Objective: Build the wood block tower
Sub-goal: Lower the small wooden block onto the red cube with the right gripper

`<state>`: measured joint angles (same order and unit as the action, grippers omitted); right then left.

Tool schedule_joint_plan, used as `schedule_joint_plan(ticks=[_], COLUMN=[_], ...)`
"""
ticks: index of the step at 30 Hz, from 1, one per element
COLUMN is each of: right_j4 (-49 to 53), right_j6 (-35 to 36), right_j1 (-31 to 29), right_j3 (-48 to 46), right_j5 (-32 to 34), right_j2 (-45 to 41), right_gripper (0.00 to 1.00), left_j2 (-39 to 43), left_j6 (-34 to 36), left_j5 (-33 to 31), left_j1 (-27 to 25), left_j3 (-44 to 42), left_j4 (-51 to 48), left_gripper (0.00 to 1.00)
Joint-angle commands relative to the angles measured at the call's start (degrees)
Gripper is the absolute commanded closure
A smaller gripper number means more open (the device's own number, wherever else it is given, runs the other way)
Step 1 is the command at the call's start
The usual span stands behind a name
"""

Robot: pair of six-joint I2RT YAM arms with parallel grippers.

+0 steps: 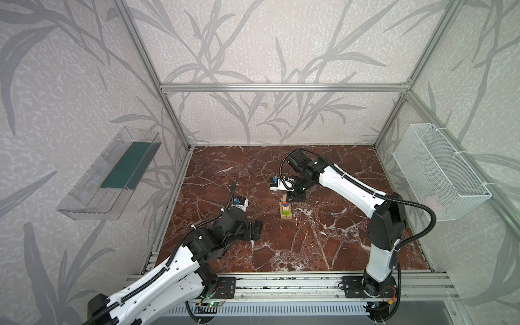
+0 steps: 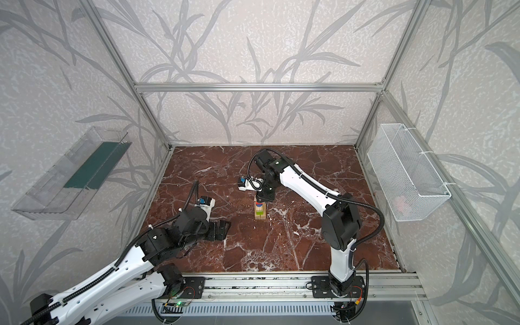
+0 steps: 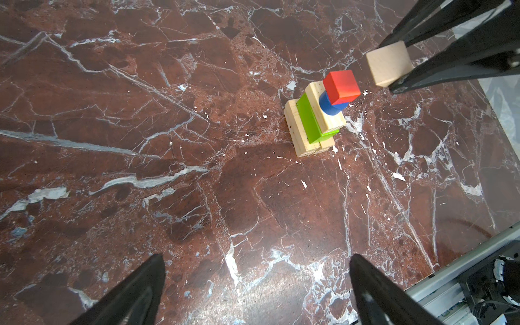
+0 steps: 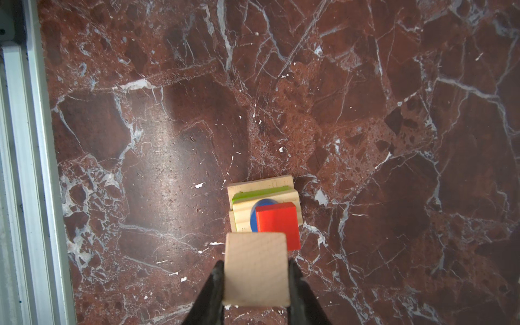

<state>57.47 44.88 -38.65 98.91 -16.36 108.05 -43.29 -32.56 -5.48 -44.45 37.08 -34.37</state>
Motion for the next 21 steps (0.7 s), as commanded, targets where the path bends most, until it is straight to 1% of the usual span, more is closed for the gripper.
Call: schedule_joint_plan(ticks=[1, 21], right_j4=[3.0, 7.8], right_j6=[3.6, 6.2], right_j1=[0.2, 0.1], right_j3=[1.9, 9.1], right_j5=[0.7, 2.1], right_j2=[0.9, 7.3], right_gripper=[0.84, 0.82], left_j2=[-0.3, -0.2], left_j6=[-0.2, -1.7], left_j5=[0.0, -0.1], left_j1=[0.3, 0.4], left_j3=[-1.0, -2.0], left_j4=[1.1, 2.5], left_gripper=[0.0, 0.0])
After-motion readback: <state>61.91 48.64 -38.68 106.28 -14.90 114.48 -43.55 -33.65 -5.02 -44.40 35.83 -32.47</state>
